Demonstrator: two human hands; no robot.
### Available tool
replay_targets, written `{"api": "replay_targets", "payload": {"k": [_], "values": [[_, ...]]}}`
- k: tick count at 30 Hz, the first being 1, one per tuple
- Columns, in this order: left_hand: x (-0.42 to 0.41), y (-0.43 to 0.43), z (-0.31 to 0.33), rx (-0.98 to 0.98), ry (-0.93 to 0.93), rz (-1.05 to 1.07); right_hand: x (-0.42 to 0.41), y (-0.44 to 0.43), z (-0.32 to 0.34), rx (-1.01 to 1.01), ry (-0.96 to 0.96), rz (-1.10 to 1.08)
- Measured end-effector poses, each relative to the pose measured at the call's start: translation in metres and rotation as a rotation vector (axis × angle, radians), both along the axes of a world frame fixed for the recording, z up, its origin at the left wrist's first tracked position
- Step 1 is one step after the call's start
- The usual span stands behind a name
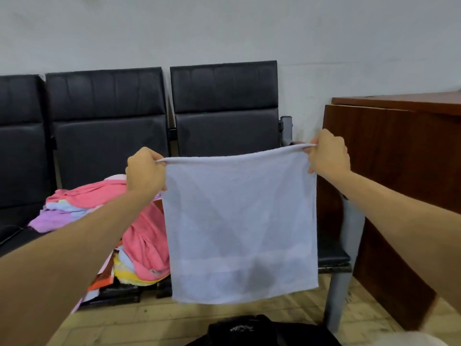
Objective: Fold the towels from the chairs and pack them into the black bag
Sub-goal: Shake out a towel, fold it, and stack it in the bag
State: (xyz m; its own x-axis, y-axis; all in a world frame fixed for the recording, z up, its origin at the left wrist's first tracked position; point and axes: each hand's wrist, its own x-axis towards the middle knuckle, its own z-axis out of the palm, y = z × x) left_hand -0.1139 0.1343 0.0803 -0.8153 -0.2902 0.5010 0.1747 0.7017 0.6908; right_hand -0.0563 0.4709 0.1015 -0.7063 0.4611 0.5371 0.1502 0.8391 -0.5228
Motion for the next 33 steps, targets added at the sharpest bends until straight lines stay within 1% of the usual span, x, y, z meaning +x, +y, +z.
{"api": "replay_targets", "payload": {"k": [2,4,7,9,12,16,18,20,21,23,24,26,28,31,33], "values": [[-0.017,0.004,-0.009,0.179,-0.059,-0.095,-0.013,0.001,-0.007,-0.036,-0.034,0.041],[-0.031,0.007,-0.018,0.275,-0.094,-0.131,-0.030,0.004,-0.018,-0.042,-0.037,0.094],[-0.054,0.007,-0.036,0.303,-0.141,-0.175,-0.058,0.013,-0.036,0.089,-0.065,0.098],[-0.067,0.003,-0.051,0.311,-0.196,-0.203,-0.069,0.016,-0.048,0.129,-0.106,0.085],[-0.075,0.003,-0.078,0.303,-0.261,-0.244,-0.069,0.016,-0.073,-0.004,-0.072,0.142],[-0.046,0.011,-0.122,0.292,-0.281,-0.275,-0.048,0.010,-0.122,-0.069,-0.108,0.227],[-0.024,0.013,-0.153,0.259,-0.331,-0.308,-0.030,0.010,-0.153,-0.096,-0.151,0.257],[-0.003,0.014,-0.185,0.162,-0.412,-0.414,-0.012,0.011,-0.182,-0.104,-0.248,0.252],[0.007,0.013,-0.198,0.095,-0.451,-0.481,-0.006,0.012,-0.195,-0.072,-0.312,0.245],[0.019,0.010,-0.215,-0.091,-0.475,-0.603,0.001,0.011,-0.208,0.072,-0.437,0.242],[0.021,0.009,-0.219,-0.181,-0.466,-0.652,0.001,0.010,-0.210,0.143,-0.476,0.247],[0.019,0.008,-0.222,-0.280,-0.471,-0.693,-0.002,0.004,-0.210,0.232,-0.519,0.280],[0.011,0.007,-0.225,-0.318,-0.471,-0.687,-0.007,0.001,-0.213,0.283,-0.543,0.277],[-0.004,0.008,-0.228,-0.264,-0.419,-0.790,-0.017,0.000,-0.220,0.287,-0.521,0.232],[-0.016,0.006,-0.229,-0.246,-0.419,-0.798,-0.025,0.001,-0.224,0.256,-0.483,0.224]]}}
